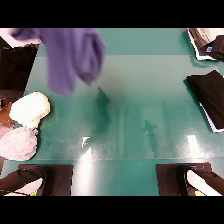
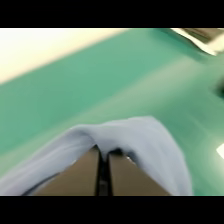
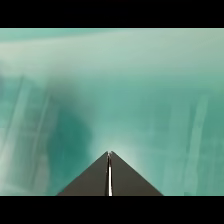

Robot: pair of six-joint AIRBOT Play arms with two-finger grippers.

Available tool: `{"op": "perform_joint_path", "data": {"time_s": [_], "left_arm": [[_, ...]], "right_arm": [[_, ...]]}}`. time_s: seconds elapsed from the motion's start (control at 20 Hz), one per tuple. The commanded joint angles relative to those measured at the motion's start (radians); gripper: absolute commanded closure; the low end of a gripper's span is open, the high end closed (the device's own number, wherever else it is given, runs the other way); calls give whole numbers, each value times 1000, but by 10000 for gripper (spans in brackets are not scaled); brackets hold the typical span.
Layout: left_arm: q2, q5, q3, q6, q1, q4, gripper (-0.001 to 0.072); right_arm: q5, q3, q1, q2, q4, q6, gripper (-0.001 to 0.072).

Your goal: Fold the shirts.

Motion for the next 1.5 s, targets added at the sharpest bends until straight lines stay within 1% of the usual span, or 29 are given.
{"op": "perform_joint_path", "data": {"time_s": [0.0, 0.15, 0.2, 0.25, 0.3, 0.35, 0.5, 0.55, 0.65, 0.75, 0.85, 0.95, 1.05, 1.15, 1.35, 1.45], "left_arm": [[-79, -71, -81, 26, -112, -39, 684], [-197, -110, -176, 26, -143, -40, 683], [-230, -115, -195, 26, -140, -33, 670], [-259, -127, -204, 21, -126, -25, 408], [-270, -140, -204, -10, -103, -26, 193], [-267, -155, -203, -35, -69, -28, 180], [-230, -259, -206, -50, 46, -55, 180], [-211, -282, -238, -54, 78, -95, 180], [-171, -282, -366, -41, 106, -221, 180], [-148, -269, -537, 7, 97, -348, 180], [-145, -193, -712, 53, 56, -425, 179], [-145, -32, -884, 83, -8, -426, 180], [-146, 121, -1004, 104, -61, -427, 180], [-146, 218, -1081, 104, -99, -436, 180], [-153, 290, -1155, 111, -148, -467, 180], [-168, 303, -1154, 159, -177, -521, 181]], "right_arm": [[-28, 1, 1, 38, -1, 0, 691], [-13, 1, 1, 57, -1, 0, 691], [-6, 1, 1, 63, -1, 0, 691], [1, 1, 1, 68, -2, 0, 691], [9, 1, 0, 72, -3, 0, 691], [18, 1, 0, 73, -3, 0, 691], [41, 0, 0, 68, -11, 0, 691], [43, 0, 0, 68, -10, 0, 691], [43, 0, 0, 67, -11, 0, 691], [42, 0, 1, 66, -10, 0, 691], [42, 0, 1, 67, -11, 0, 691], [43, 0, 0, 67, -11, 0, 691], [43, 0, 1, 67, -11, 0, 691], [45, 0, 1, 67, -11, 0, 691], [45, 0, 0, 67, -11, 0, 691], [45, 0, 1, 67, -11, 0, 691]]}}
